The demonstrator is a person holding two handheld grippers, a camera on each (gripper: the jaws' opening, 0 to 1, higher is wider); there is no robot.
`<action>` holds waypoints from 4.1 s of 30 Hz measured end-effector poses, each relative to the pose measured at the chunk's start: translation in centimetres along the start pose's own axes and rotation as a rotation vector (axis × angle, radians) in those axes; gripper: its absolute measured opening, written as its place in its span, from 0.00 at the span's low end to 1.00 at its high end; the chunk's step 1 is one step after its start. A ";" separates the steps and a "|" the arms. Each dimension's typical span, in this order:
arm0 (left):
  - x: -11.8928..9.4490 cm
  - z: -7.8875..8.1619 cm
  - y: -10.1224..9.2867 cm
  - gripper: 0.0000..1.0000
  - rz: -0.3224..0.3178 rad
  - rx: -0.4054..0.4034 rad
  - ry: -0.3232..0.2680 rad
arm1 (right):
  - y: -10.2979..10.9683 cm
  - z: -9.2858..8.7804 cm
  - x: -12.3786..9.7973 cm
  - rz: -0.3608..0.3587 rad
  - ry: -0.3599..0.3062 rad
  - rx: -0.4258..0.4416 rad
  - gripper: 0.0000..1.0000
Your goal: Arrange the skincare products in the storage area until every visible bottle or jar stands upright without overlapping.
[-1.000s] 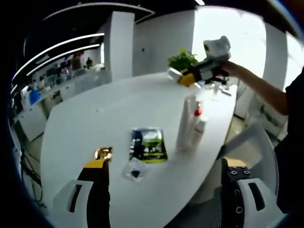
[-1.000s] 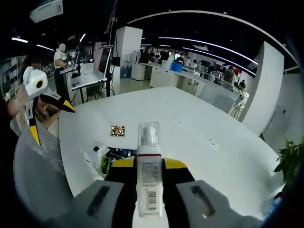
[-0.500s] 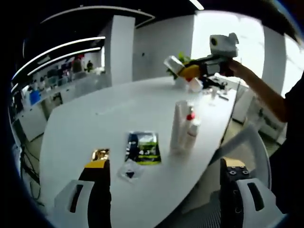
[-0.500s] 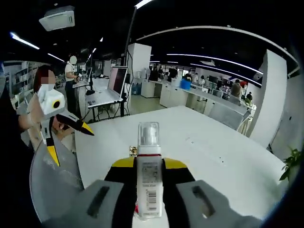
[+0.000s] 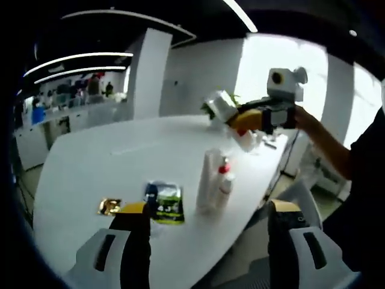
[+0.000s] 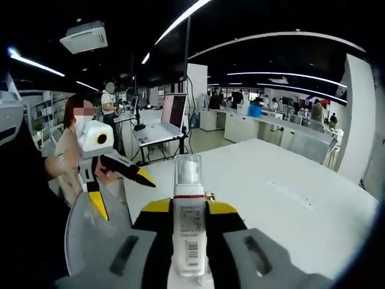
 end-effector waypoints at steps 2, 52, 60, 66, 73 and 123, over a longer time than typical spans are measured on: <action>0.2 0.2 -0.3 0.71 -0.015 -0.020 -0.029 | 0.4 -0.6 0.2 0.018 -0.001 0.026 0.19; 4.1 2.2 -0.6 0.20 -0.330 -0.306 -0.310 | 3.5 -7.1 2.6 0.480 -0.145 0.508 0.19; 4.5 1.8 -0.5 0.17 -0.332 -0.374 -0.276 | 3.4 -7.4 2.6 0.436 -0.145 0.484 0.20; 5.0 1.3 -0.5 0.16 -0.303 -0.349 -0.245 | 3.4 -7.8 2.5 0.358 -0.104 0.432 0.22; 5.1 0.3 0.3 0.16 -0.192 -0.244 -0.184 | 3.1 -9.7 2.1 0.262 -0.020 0.424 0.21; 10.6 -3.8 -0.3 0.17 -0.094 0.278 0.076 | 1.2 -10.1 5.5 -0.107 -0.016 0.341 0.19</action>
Point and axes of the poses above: the point that each gripper's makers call its tool centre point, and the gripper's own axes: x roughly forward along the fingers, y roughly to its left, z roughly out of its top, the point moved 10 cm from there along -x, roughly backward along the fingers, and after that the axes turned 12 degrees about x, right-handed, at the moved point
